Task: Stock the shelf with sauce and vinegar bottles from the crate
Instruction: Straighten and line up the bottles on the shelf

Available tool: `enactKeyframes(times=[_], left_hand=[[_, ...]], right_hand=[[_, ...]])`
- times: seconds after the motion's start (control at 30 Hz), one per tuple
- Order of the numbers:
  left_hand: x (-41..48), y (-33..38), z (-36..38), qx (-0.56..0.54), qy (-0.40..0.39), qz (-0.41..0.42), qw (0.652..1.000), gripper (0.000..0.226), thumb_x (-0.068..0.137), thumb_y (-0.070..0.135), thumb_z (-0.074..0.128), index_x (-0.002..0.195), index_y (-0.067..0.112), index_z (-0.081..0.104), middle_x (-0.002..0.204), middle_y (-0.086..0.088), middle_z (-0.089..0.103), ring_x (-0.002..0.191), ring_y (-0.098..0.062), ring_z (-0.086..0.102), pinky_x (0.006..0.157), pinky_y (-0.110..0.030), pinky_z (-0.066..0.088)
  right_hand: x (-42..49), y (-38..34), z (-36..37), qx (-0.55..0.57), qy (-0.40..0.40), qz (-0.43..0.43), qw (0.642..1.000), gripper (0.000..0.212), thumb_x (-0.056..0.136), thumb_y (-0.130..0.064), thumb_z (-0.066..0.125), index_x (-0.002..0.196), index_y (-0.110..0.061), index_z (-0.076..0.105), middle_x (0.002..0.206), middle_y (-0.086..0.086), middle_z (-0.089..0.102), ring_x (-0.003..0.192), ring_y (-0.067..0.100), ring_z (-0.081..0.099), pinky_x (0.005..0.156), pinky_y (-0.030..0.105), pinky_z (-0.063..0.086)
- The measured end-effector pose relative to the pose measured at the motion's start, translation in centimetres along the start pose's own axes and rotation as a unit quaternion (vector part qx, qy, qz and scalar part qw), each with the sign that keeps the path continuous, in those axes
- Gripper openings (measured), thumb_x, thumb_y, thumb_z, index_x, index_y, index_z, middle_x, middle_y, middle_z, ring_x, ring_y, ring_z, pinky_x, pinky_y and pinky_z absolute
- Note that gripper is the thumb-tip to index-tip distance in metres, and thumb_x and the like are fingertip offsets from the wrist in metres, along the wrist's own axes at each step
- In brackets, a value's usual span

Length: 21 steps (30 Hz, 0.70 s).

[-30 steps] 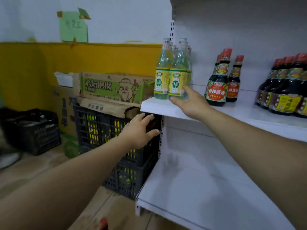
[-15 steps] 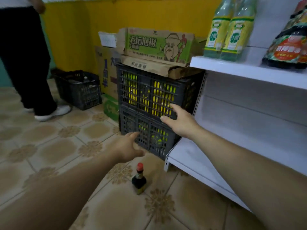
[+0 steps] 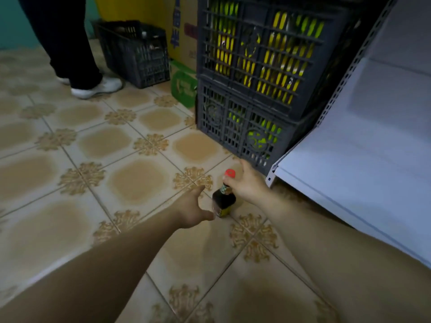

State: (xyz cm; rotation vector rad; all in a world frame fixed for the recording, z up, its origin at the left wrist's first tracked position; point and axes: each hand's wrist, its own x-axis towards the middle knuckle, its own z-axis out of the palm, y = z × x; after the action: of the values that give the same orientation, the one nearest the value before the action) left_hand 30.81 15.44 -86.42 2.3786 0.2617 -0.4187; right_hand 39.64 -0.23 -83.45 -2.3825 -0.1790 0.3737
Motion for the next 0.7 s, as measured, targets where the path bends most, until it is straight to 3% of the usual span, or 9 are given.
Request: enactKeyframes(times=[0.17, 0.27, 0.33, 0.5, 0.57, 0.7], left_hand=[[1.1, -1.9, 2.2, -0.025, -0.015, -0.032, 0.999, 0.096, 0.078, 0.045, 0.071, 0.151, 0.024, 0.011, 0.159, 0.0, 0.011, 0.144, -0.021, 0.016, 0.111, -0.033, 0.022], [1.7, -2.6, 2.7, -0.043, -0.013, -0.045, 0.998, 0.095, 0.078, 0.043, 0.072, 0.15, 0.026, 0.012, 0.158, -0.001, 0.015, 0.142, -0.023, 0.02, 0.11, -0.034, 0.025], [1.4, -3.1, 3.0, -0.035, -0.021, -0.05, 0.998, 0.096, 0.078, 0.044, 0.072, 0.15, 0.025, 0.012, 0.158, -0.001, 0.015, 0.142, -0.023, 0.021, 0.11, -0.035, 0.025], [-0.4, -4.3, 2.1, -0.015, -0.034, -0.039, 0.999, 0.096, 0.079, 0.042, 0.072, 0.15, 0.026, 0.01, 0.158, -0.001, 0.014, 0.142, -0.022, 0.02, 0.11, -0.033, 0.024], [-1.1, -4.3, 1.2, -0.006, -0.037, -0.019, 0.999, 0.099, 0.078, 0.042, 0.073, 0.15, 0.027, 0.008, 0.158, 0.0, 0.012, 0.143, -0.021, 0.019, 0.108, -0.031, 0.024], [-3.1, -3.0, -0.7, -0.06, -0.024, 0.048, 0.997, 0.11, 0.071, 0.039, 0.079, 0.149, 0.034, 0.002, 0.156, 0.002, 0.018, 0.139, -0.017, 0.025, 0.1, -0.03, 0.035]], right_hand=[[3.2, 1.2, 2.9, -0.002, -0.026, 0.067, 0.997, 0.082, 0.087, -0.046, 0.064, 0.151, -0.023, 0.019, 0.149, 0.007, 0.038, 0.129, 0.032, 0.044, 0.094, 0.037, 0.041], [4.5, 1.9, 4.3, 0.004, -0.005, 0.061, 0.998, 0.044, 0.094, -0.036, 0.056, 0.133, -0.024, 0.039, 0.125, 0.008, 0.057, 0.102, 0.031, 0.055, 0.077, 0.036, 0.043], [4.2, 2.6, 4.8, 0.014, 0.023, 0.051, 0.998, 0.026, 0.097, -0.033, 0.051, 0.121, -0.026, 0.043, 0.108, 0.006, 0.059, 0.084, 0.026, 0.05, 0.07, 0.035, 0.04], [1.2, 3.6, 4.4, 0.081, 0.049, -0.017, 0.995, 0.024, 0.097, -0.037, 0.052, 0.118, -0.028, 0.044, 0.099, -0.006, 0.05, 0.089, 0.017, 0.048, 0.071, 0.03, 0.039], [0.2, 2.1, 3.1, 0.11, 0.059, -0.051, 0.991, 0.018, 0.096, -0.041, 0.052, 0.111, -0.034, 0.043, 0.096, -0.013, 0.052, 0.086, 0.013, 0.052, 0.062, 0.026, 0.04], [-2.1, -3.4, 0.3, 0.169, 0.104, -0.117, 0.973, 0.013, 0.092, -0.051, 0.053, 0.094, -0.04, 0.046, 0.091, -0.018, 0.055, 0.081, -0.001, 0.054, 0.059, 0.02, 0.038]])
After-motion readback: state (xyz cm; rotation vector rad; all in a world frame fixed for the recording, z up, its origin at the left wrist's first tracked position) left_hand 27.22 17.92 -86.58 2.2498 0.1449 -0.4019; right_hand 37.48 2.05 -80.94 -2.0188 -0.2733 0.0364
